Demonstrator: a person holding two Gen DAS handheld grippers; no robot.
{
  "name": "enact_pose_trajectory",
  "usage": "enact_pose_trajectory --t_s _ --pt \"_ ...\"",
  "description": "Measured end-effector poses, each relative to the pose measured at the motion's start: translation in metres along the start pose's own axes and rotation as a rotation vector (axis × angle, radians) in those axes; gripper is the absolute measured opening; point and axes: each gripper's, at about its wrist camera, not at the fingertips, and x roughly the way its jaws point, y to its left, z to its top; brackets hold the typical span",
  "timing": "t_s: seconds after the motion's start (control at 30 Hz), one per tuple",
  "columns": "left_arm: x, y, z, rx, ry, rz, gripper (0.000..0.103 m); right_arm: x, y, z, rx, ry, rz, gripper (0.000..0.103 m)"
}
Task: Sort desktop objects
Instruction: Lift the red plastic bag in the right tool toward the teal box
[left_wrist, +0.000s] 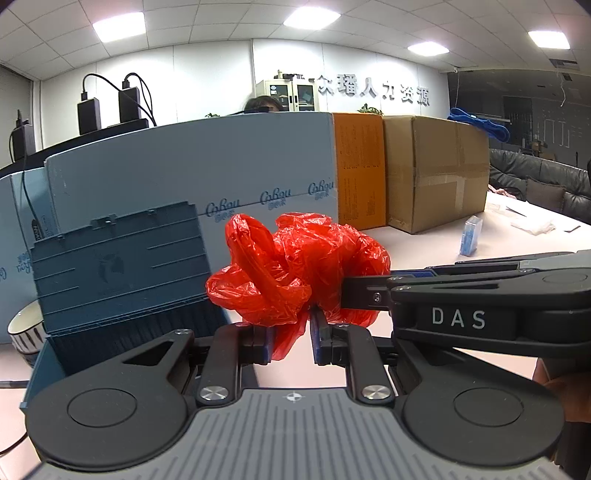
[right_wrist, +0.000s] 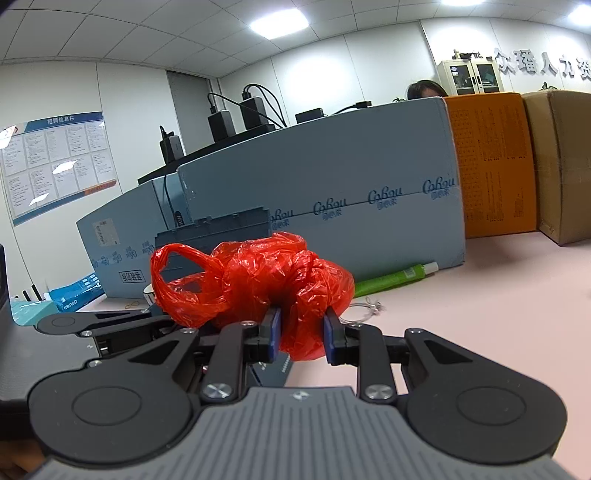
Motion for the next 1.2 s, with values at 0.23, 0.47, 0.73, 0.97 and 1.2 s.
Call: enact_pose_trajectory --t_s 0.23,0.47,0.73,0.97,1.2 --pt "-0.006 0.015 -0.002 0.006 -0.015 -0.004 0.015 0.004 0.014 -0.001 -0.002 -0.018 -0.008 0.028" --pt "-0.008 0.031 -0.006 0.011 -0.028 -0.021 0.015 0.009 0.029 -0.003 -0.002 -0.034 -0.027 0.028" --pt "-0.016 0.049 -0.010 0.011 -0.036 -0.021 0.015 0.016 0.048 -0.006 -0.005 -0.042 -0.037 0.028" --pt "-0.020 0.069 -0.015 0.005 -0.034 0.001 0.015 0.027 0.065 -0.008 -0.013 -0.043 -0.022 0.028" --pt "-0.025 0.091 -0.018 -0.018 -0.036 0.041 0.015 0.039 0.084 -0.006 -0.036 -0.034 0.009 0.028"
